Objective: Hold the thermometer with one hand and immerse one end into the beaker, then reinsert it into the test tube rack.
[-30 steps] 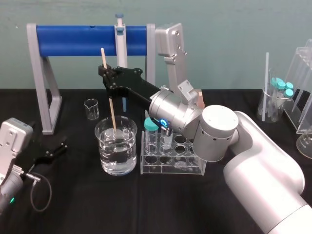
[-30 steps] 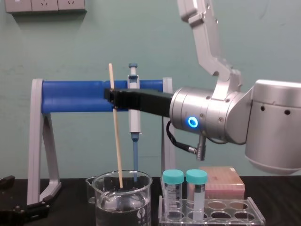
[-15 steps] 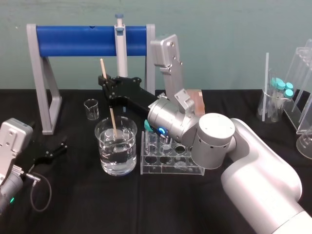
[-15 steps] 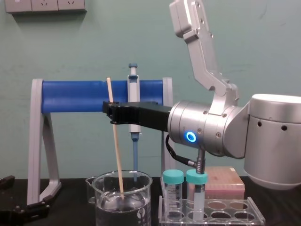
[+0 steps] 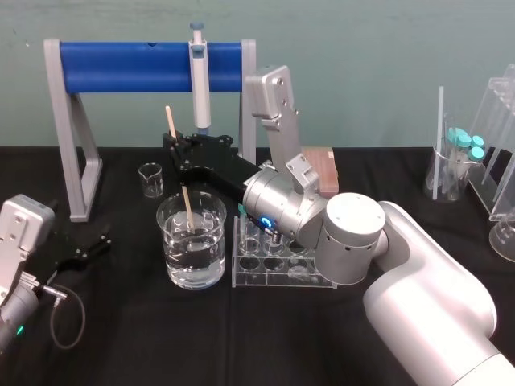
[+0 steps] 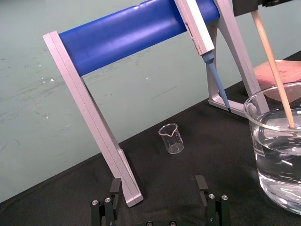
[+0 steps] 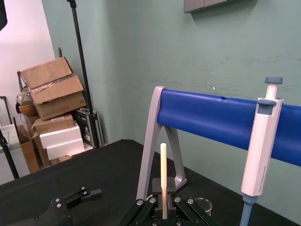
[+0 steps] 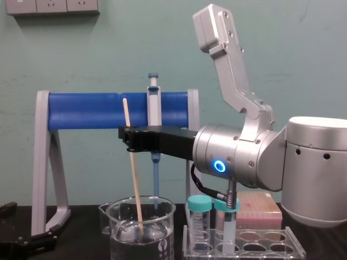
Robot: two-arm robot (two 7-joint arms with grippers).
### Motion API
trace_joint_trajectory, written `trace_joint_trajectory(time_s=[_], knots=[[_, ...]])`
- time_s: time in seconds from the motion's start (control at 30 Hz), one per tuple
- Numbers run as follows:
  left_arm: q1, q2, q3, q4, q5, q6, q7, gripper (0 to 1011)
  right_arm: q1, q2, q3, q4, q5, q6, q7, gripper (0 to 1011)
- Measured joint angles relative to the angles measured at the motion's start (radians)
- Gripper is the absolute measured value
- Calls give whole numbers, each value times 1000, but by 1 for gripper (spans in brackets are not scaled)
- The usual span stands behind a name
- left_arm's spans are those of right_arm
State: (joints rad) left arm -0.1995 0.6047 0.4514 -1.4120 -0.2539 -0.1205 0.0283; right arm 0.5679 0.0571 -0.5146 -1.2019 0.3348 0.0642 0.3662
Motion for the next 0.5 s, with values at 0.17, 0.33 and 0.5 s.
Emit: trace_joint_trajectory(time_s=[0.17, 0.33, 0.5], knots=[[0, 0, 0, 0, 0, 0, 0, 1004, -2, -2, 3, 5, -4, 2, 0, 54], [0, 0, 0, 0, 0, 0, 0, 1004, -6, -3, 5, 6, -6, 7, 0, 54], [0, 0, 0, 0, 0, 0, 0, 1004, -6, -1, 5, 6, -7, 15, 7, 54]])
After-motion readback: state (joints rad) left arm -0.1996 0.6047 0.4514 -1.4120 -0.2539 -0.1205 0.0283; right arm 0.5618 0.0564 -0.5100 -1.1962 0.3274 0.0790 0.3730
